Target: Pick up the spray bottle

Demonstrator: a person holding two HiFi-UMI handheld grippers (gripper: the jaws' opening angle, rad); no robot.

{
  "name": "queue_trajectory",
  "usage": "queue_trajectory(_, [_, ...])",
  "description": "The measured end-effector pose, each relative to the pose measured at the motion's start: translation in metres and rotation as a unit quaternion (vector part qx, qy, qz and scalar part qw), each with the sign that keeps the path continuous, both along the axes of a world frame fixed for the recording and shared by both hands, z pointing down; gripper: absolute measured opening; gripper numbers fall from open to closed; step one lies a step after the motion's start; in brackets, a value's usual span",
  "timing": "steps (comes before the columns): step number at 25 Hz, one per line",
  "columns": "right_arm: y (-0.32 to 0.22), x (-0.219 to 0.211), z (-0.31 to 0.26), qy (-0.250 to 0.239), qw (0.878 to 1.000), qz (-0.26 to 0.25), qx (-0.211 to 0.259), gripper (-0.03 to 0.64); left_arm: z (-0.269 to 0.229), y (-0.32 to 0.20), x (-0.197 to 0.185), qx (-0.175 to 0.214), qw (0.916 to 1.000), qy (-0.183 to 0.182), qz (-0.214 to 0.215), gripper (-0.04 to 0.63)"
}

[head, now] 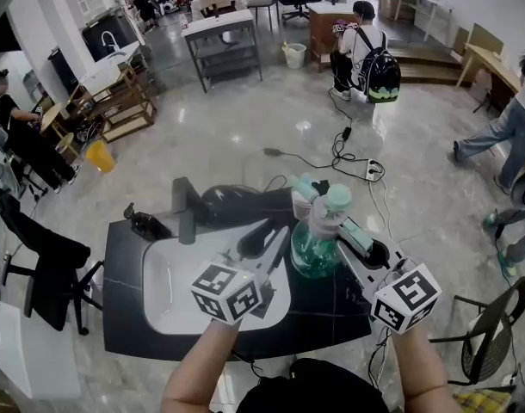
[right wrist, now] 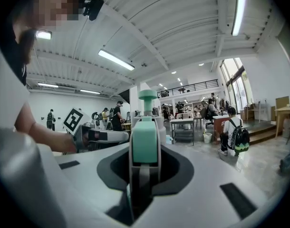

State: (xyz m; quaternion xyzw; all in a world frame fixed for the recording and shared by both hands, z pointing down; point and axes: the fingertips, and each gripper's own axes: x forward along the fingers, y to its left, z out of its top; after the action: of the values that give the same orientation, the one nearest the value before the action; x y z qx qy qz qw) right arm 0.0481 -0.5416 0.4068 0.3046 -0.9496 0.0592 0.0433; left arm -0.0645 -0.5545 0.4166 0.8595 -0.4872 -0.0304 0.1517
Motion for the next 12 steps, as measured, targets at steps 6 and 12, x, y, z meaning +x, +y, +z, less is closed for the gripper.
queue_trajectory(6, [0.023, -0.005, -0.013, -0.003, 1.0, -0.018, 0.015, 0.066, -0.012, 0.013, 0.0, 0.008, 0.9998, 0.008, 0.013, 0.091])
queue_trajectory(12, [0.053, -0.009, -0.025, -0.005, 0.999, -0.044, 0.026, 0.066, -0.027, 0.031, 0.004, 0.025, 0.9991, 0.01, 0.034, 0.089])
